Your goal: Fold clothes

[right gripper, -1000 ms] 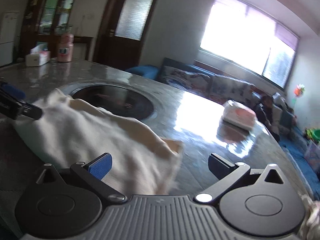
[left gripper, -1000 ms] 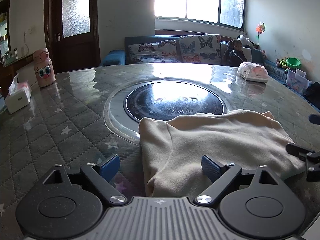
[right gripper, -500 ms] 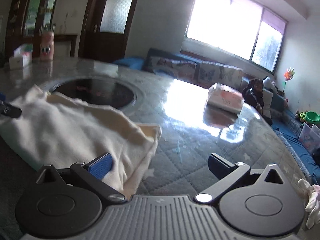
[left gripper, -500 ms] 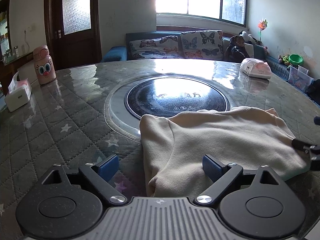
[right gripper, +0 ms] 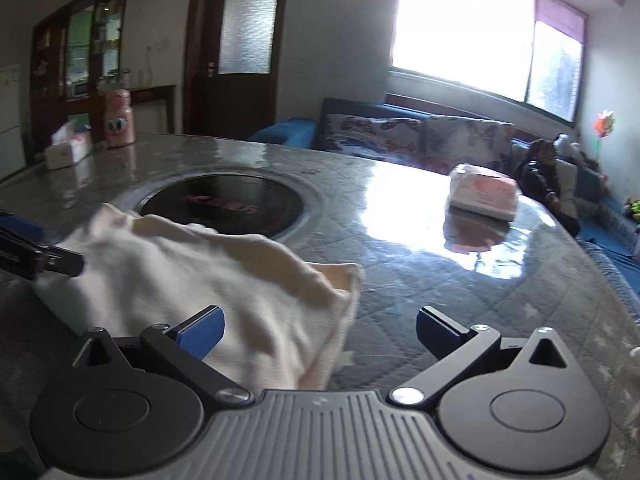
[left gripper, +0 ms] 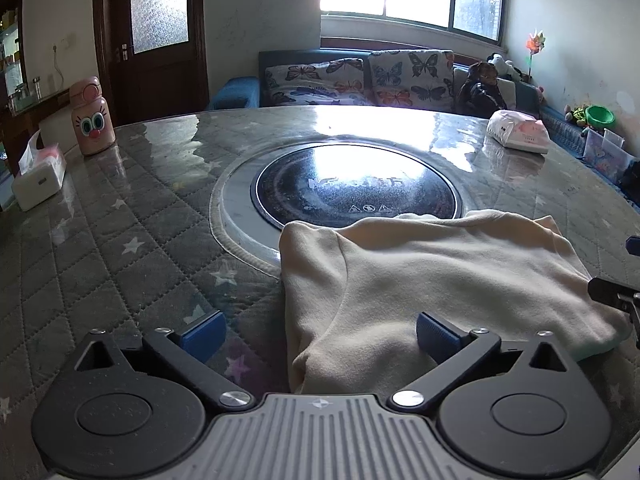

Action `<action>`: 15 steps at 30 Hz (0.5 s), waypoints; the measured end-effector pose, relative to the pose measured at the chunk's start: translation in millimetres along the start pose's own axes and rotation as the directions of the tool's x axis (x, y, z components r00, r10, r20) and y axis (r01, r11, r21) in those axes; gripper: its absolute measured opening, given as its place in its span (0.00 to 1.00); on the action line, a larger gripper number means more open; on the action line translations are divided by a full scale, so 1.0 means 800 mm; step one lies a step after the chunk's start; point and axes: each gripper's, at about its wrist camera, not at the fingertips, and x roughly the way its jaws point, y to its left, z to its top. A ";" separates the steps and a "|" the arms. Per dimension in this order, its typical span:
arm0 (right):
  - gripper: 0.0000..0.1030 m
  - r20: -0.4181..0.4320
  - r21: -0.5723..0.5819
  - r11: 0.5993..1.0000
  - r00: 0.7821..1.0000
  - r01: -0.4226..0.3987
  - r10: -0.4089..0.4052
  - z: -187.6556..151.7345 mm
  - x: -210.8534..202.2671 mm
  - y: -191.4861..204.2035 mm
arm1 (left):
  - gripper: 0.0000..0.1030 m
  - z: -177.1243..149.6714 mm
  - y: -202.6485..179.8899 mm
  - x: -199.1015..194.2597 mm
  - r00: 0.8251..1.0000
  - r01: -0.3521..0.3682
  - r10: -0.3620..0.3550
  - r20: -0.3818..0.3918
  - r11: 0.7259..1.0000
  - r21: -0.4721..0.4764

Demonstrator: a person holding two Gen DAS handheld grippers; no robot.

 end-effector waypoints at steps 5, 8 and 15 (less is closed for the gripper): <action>1.00 -0.004 -0.023 0.998 0.998 -0.066 0.066 0.003 -0.004 0.014 | 1.00 0.001 -0.004 -0.002 1.000 -0.007 0.007 -0.010 1.000 0.000; 1.00 -0.006 -0.045 0.994 0.995 -0.096 0.096 0.003 -0.006 0.024 | 1.00 0.000 -0.004 -0.002 1.000 -0.007 0.007 -0.016 1.000 -0.011; 1.00 -0.016 -0.082 0.986 0.990 -0.144 0.143 0.006 -0.011 0.041 | 1.00 -0.002 -0.006 -0.004 0.999 -0.011 0.010 -0.042 1.000 -0.028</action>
